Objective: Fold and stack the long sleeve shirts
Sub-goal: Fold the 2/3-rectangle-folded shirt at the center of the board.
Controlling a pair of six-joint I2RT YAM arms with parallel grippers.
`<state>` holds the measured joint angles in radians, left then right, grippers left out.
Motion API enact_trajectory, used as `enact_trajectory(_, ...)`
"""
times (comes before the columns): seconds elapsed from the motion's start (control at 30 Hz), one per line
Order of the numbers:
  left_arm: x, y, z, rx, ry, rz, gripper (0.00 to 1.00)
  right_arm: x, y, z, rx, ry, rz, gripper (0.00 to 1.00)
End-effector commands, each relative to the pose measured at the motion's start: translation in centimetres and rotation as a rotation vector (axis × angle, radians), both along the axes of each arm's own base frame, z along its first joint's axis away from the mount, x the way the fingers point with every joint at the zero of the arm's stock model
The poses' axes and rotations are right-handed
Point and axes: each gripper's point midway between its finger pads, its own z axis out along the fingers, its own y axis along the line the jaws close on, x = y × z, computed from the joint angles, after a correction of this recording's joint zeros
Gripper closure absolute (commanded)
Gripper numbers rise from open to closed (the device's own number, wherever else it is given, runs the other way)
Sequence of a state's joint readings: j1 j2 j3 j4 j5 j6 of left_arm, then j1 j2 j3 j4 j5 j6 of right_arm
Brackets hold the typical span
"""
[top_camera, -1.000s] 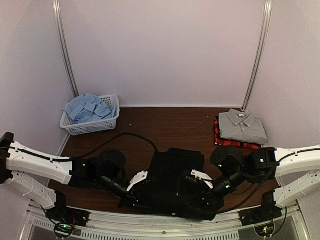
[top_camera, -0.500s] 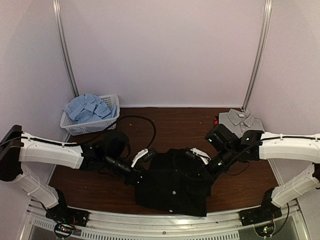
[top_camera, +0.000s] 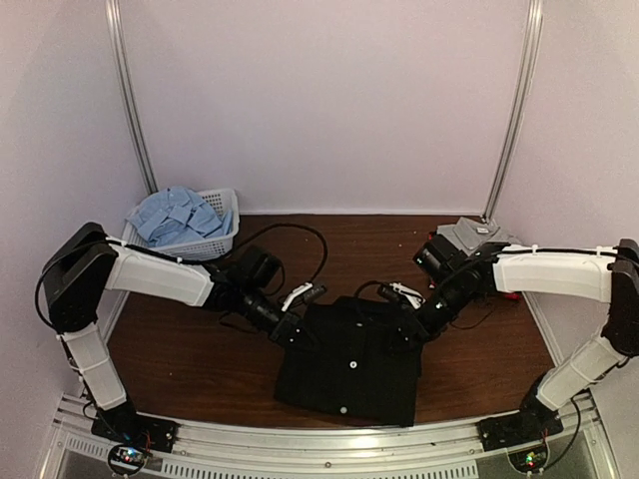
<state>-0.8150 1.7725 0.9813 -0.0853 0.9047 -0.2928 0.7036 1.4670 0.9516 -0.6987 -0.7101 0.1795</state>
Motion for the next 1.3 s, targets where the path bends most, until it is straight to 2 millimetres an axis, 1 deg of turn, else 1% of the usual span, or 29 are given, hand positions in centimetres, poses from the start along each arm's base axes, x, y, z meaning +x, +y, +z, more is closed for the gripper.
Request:
enact_trajectory(0.0,1.8,-0.2,-0.1,-0.036,0.01,-0.006,1.0,2.1,-0.3,0.7,0.027,-0.009,-0.05,0.44)
enact_trajectory(0.13,2.8,0.2,-1.1,-0.019,0.038,0.019,1.0,3.2,-0.5,0.5,0.044,-0.002,-0.1,0.34)
enact_trajectory(0.2,3.2,0.4,-1.5,-0.013,0.05,0.029,1.0,3.5,-0.3,0.1,0.058,0.008,-0.119,0.31)
enact_trajectory(0.37,3.6,0.6,-2.4,-0.005,0.07,0.036,1.0,4.0,-0.2,-1.9,0.053,0.04,-0.161,0.3)
enact_trajectory(0.43,3.8,0.6,-2.8,-0.003,0.077,0.037,1.0,4.3,-0.4,-2.6,0.056,0.045,-0.181,0.32)
enact_trajectory(0.53,4.4,0.4,-3.4,0.005,0.076,0.048,1.0,4.6,-0.9,-3.6,0.047,0.044,-0.207,0.38)
enact_trajectory(0.63,5.3,0.0,-3.9,0.01,0.069,0.06,1.0,4.7,-1.7,-4.7,0.033,0.051,-0.236,0.5)
enact_trajectory(0.77,6.2,0.0,-4.6,0.029,0.074,0.081,1.0,5.3,-2.2,-5.0,0.026,0.027,-0.265,0.61)
enact_trajectory(0.87,6.5,-0.1,-4.6,0.029,0.074,0.086,1.0,5.8,-2.4,-5.0,0.023,0.01,-0.275,0.67)
enact_trajectory(0.93,6.6,-0.2,-4.7,0.031,0.076,0.087,1.0,6.0,-2.5,-5.0,0.023,0.005,-0.279,0.74)
enact_trajectory(1.03,6.7,-0.3,-4.7,0.033,0.079,0.089,1.0,6.1,-2.5,-4.7,0.034,-0.007,-0.276,0.82)
enact_trajectory(1.07,6.7,-0.3,-4.7,0.033,0.079,0.089,1.0,6.2,-2.5,-4.5,0.039,-0.013,-0.275,0.87)
enact_trajectory(1.13,6.6,-0.3,-4.2,0.021,0.074,0.085,1.0,6.0,-2.4,-3.8,0.058,-0.023,-0.264,0.97)
enact_trajectory(1.17,6.6,-0.4,-3.7,0.012,0.066,0.083,1.0,6.0,-2.3,-3.3,0.064,-0.03,-0.261,1.0)
enact_trajectory(1.27,6.5,-0.5,-1.4,-0.032,0.04,0.069,1.0,6.0,-2.1,-1.5,0.094,-0.05,-0.253,1.0)
